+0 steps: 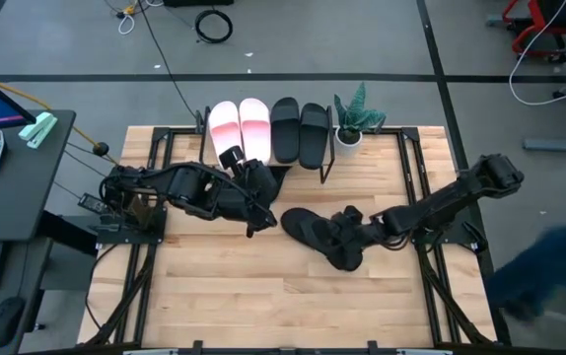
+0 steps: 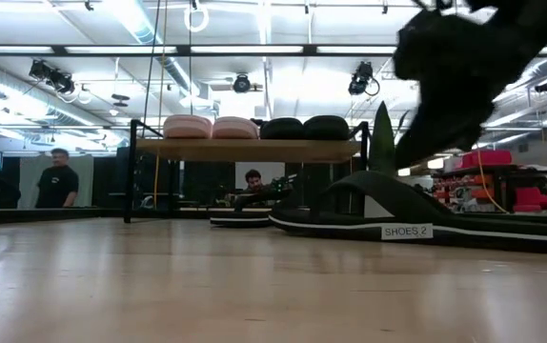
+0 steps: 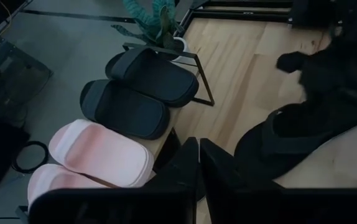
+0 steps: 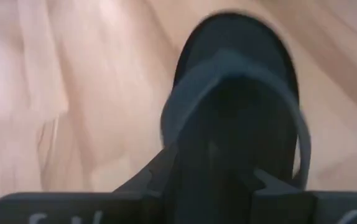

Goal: Pick and place slides into the shelf
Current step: Put the black slipper under the shelf

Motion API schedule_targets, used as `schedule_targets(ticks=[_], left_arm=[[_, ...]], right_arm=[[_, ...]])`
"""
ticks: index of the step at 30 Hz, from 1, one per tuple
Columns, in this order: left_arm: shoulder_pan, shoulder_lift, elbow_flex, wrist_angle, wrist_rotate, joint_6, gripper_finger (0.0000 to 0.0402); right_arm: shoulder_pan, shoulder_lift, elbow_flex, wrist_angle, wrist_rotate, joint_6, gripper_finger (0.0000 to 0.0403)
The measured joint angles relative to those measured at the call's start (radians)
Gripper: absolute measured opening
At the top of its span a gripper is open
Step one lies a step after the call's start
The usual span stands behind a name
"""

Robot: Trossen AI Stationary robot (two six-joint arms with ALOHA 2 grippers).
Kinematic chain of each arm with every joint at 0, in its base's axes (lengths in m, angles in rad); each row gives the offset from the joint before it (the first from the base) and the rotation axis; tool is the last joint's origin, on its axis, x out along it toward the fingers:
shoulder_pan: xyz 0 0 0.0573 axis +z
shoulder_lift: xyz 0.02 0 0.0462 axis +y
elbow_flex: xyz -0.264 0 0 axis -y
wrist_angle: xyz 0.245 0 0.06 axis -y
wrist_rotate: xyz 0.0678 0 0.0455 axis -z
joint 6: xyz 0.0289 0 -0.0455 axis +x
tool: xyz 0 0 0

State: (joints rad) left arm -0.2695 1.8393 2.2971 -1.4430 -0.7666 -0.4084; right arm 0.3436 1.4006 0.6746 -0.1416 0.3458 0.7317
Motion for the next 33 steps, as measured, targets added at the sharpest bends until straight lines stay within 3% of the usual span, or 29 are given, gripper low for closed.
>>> schedule_targets(ticks=[5,8,16,19,25,33], left_arm=[[-0.003,0.000,0.000,-0.012,0.000,0.000,0.0017],[-0.003,0.000,0.000,-0.014,0.000,0.001,0.0011],[-0.003,0.000,0.000,-0.014,0.000,0.001,0.0014],[-0.003,0.000,0.000,-0.014,0.000,0.000,0.0020],[-0.003,0.000,0.000,-0.013,0.000,0.000,0.0018],[-0.003,0.000,0.000,-0.013,0.000,0.000,0.0009]], right_arm=[[0.111,-0.011,-0.001,-0.180,-0.004,0.092,0.0088],[0.185,0.008,-0.001,-0.194,-0.003,0.137,0.0079],[0.269,0.111,-0.001,-0.260,0.166,0.186,0.0028],[0.266,0.154,0.001,-0.256,0.181,0.217,0.0006],[0.271,0.188,0.001,-0.219,0.151,0.361,0.0004],[0.275,0.159,-0.002,-0.024,0.175,0.361,0.0003]])
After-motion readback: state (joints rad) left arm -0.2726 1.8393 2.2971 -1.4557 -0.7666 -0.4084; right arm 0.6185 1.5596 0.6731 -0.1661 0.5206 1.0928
